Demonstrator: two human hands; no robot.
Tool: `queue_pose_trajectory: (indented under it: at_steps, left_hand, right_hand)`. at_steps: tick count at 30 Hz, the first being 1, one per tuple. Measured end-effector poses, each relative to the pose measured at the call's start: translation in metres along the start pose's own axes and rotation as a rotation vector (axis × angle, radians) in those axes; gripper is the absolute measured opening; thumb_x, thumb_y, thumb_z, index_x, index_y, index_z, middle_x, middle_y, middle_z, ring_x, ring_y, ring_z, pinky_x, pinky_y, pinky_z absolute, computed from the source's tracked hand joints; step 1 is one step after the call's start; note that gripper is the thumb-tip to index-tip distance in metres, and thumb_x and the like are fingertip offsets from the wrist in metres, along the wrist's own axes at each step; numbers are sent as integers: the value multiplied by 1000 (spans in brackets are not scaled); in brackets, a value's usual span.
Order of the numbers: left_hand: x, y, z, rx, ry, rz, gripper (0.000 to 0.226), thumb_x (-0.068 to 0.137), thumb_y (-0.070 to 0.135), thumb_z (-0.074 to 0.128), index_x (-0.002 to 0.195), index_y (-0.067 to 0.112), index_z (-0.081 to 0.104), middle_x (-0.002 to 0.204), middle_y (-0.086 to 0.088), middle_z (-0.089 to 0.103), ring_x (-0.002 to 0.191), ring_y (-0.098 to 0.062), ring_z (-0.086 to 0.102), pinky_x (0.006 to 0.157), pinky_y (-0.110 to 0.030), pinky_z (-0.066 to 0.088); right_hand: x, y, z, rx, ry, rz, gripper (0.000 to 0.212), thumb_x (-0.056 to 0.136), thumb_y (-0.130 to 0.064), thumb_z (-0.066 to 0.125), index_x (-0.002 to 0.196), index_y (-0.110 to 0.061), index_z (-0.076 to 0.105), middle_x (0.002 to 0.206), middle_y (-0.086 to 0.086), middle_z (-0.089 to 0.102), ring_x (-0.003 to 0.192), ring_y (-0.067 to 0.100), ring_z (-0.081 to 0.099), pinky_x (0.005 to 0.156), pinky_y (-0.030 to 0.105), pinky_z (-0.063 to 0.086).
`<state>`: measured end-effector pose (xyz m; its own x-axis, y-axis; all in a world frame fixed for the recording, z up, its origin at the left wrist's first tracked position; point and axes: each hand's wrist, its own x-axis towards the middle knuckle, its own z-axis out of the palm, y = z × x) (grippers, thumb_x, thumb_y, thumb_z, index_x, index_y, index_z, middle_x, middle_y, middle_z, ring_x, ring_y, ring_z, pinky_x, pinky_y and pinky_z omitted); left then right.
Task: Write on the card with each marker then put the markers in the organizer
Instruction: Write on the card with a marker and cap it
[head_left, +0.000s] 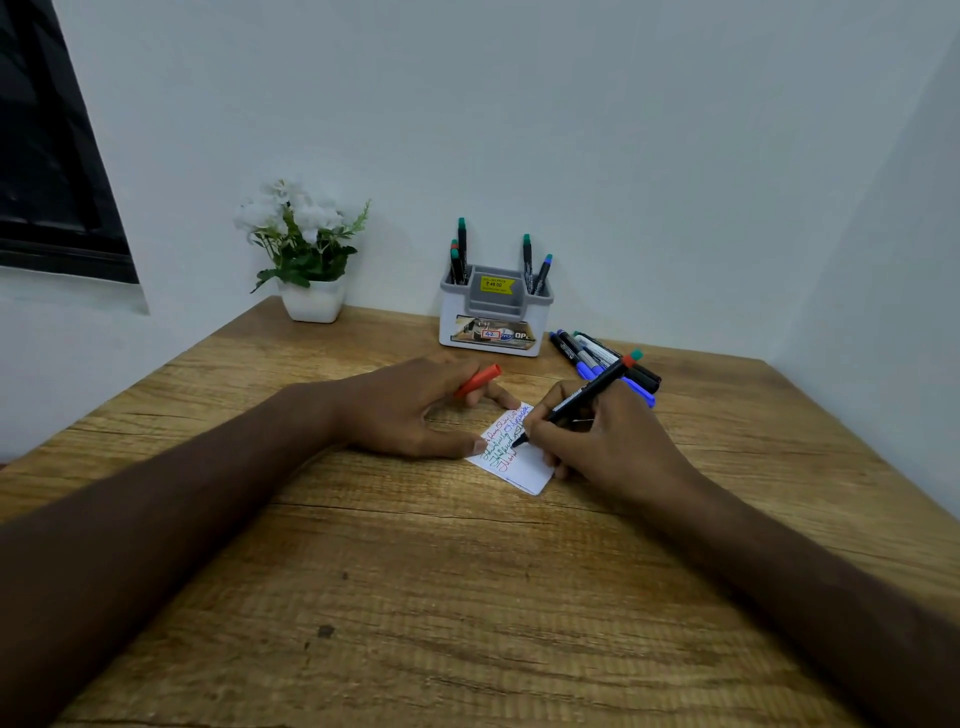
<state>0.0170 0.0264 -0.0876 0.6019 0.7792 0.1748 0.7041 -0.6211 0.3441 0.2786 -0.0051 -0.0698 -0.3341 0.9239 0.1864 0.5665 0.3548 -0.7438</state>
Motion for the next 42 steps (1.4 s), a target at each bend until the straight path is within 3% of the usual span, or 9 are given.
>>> queue_pose_trajectory:
  at_steps: [4, 9, 18, 23, 27, 31, 34, 39, 42]
  left_hand:
    - [0, 0, 0, 15, -5, 6, 38, 93, 65, 67, 119, 45, 49, 113, 17, 58, 107, -8, 57, 95, -45, 52]
    - [0, -2, 1, 30, 0, -12, 51, 92, 69, 65, 127, 33, 54, 111, 21, 55, 108, -6, 55, 96, -45, 52]
    - [1, -3, 1, 12, 5, 8, 48, 93, 66, 66, 126, 33, 53, 111, 20, 57, 105, -4, 56, 93, -40, 52]
    - [1, -1, 0, 5, -8, 14, 35, 94, 63, 68, 119, 47, 49, 119, 15, 61, 111, -9, 58, 95, -42, 53]
    - [2, -3, 1, 5, 3, -1, 50, 92, 68, 65, 129, 37, 52, 115, 16, 59, 109, -9, 58, 94, -44, 53]
    - [2, 0, 1, -3, 10, 24, 31, 94, 64, 67, 109, 59, 41, 122, 15, 62, 110, -10, 59, 95, -46, 52]
    - [1, 2, 0, -10, 23, 46, 32, 96, 59, 70, 106, 61, 40, 117, 17, 61, 107, -8, 59, 93, -44, 53]
    - [1, 2, 0, -12, 11, 23, 29, 94, 65, 66, 108, 55, 42, 121, 13, 62, 109, -12, 59, 93, -48, 53]
    - [1, 3, 0, -33, 7, 8, 40, 94, 64, 66, 124, 42, 51, 117, 16, 61, 108, -9, 59, 93, -46, 53]
  right_hand:
    - [1, 0, -1, -2, -21, 31, 10, 94, -19, 72, 84, -16, 75, 72, 5, 78, 57, 8, 69, 69, 34, 61]
    - [2, 0, 0, 8, -13, 32, 9, 95, -16, 71, 87, -15, 75, 69, 2, 77, 57, 9, 69, 60, 21, 56]
    - [4, 2, -2, 14, -15, 49, 12, 97, -17, 69, 87, -14, 74, 66, 1, 76, 55, 9, 68, 58, 18, 57]
    - [3, 2, 0, 24, -2, 34, 8, 97, -18, 71, 90, -16, 74, 66, 1, 76, 54, 9, 68, 57, 19, 57]
    - [4, 2, -1, 32, -22, 48, 8, 97, -18, 72, 90, -17, 74, 69, 2, 78, 56, 10, 69, 60, 22, 59]
    - [4, 1, -1, 22, -11, 43, 12, 97, -16, 69, 86, -15, 73, 64, 2, 76, 54, 12, 68, 57, 19, 55]
    - [3, 2, -1, 38, -13, 54, 10, 97, -15, 69, 88, -14, 73, 65, 3, 76, 52, 10, 66, 56, 17, 55]
    - [4, 2, -2, 51, -20, 68, 10, 99, -17, 69, 91, -15, 74, 65, 2, 76, 52, 8, 66, 58, 19, 57]
    - [4, 2, -1, 56, -14, 64, 9, 99, -16, 69, 91, -16, 73, 64, 1, 76, 51, 8, 65, 59, 21, 58]
